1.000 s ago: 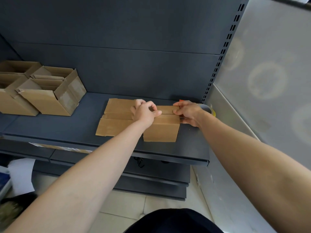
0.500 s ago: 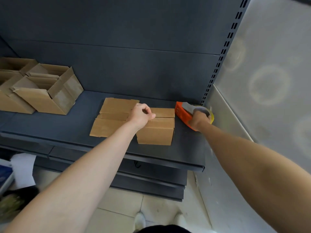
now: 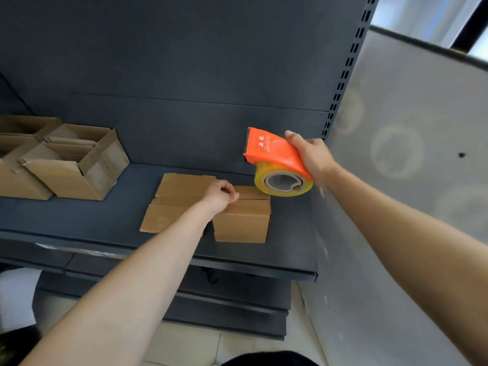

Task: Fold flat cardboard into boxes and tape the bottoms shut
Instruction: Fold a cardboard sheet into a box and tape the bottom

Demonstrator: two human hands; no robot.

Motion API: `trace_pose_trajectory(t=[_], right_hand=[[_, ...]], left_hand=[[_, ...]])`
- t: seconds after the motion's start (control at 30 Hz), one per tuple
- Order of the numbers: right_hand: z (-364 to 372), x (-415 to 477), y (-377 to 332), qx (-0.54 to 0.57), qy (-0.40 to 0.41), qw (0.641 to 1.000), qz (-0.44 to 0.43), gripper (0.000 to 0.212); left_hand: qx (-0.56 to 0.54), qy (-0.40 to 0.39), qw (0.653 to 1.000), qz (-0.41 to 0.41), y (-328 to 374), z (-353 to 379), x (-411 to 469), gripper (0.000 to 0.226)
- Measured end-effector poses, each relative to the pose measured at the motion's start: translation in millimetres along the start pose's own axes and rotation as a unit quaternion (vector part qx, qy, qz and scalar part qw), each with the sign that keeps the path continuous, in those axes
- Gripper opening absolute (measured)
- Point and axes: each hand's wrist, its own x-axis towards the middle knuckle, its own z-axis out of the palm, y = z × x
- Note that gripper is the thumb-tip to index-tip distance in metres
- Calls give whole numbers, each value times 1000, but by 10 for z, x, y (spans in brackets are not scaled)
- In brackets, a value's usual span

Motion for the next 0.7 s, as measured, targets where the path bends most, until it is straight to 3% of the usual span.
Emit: trace_pose_trajectory(t=[0.17, 0.27, 0.33, 0.4, 0.53, 0.7], right_hand=[[236, -69, -8, -47, -11, 999, 17, 48], [286, -72, -50, -70, 4, 997, 23, 48], [318, -61, -94, -94, 0, 995, 19, 49], [356, -59, -132, -113, -2, 993, 15, 49], [403, -47, -162, -128, -2, 992, 13, 47], [414, -37, -164, -142, -2, 990, 15, 47]], left_hand=[[-13, -17, 1000, 2, 15, -54, -60, 2], [-27, -29, 999, 18, 23, -115, -85, 14], [-40, 29, 998, 46, 60, -171, -74, 19], [-120, 61, 989, 59, 137, -260, -96, 30], [-339, -131, 932, -15, 194, -396, -143, 54], [-414, -171, 893, -25, 216, -356, -137, 43]])
